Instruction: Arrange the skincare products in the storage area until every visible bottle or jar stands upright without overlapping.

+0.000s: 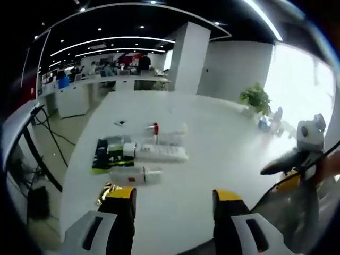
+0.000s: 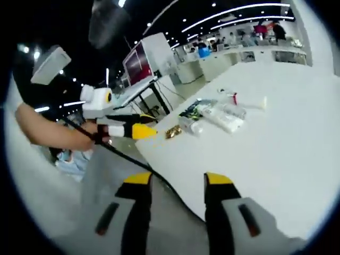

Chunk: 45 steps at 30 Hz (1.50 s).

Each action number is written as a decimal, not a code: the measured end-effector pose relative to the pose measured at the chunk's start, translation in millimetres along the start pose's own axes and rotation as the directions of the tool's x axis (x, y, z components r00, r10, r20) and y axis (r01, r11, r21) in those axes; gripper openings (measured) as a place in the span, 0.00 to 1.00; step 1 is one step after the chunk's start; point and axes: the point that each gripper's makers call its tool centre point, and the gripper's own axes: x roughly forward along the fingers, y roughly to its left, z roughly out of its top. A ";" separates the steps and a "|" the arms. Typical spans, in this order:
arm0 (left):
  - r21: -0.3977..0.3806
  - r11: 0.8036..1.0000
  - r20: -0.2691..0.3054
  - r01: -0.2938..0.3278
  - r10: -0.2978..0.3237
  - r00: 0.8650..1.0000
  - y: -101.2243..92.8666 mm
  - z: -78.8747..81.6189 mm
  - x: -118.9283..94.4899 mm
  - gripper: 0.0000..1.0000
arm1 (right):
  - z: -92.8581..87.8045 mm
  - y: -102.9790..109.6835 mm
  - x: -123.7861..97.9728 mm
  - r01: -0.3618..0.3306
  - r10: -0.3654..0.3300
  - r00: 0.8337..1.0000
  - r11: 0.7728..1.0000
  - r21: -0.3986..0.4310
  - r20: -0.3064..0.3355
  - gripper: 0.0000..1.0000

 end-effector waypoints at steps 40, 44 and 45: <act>0.413 0.888 -0.204 0.203 -0.127 0.971 17.7 42.6 99.0 0.75 | 21.8 -50.0 -24.6 0.274 -0.267 0.951 0.961 -0.024 0.153 0.35; 0.499 0.826 -0.259 0.263 -0.148 0.954 19.3 49.2 116.5 0.72 | 22.5 -55.0 -26.7 0.277 -0.276 0.948 0.961 0.015 0.158 0.35; 0.508 0.809 -0.284 0.296 -0.168 0.944 17.9 50.1 122.1 0.70 | 22.6 -55.8 -27.1 0.285 -0.284 0.946 0.958 0.016 0.159 0.35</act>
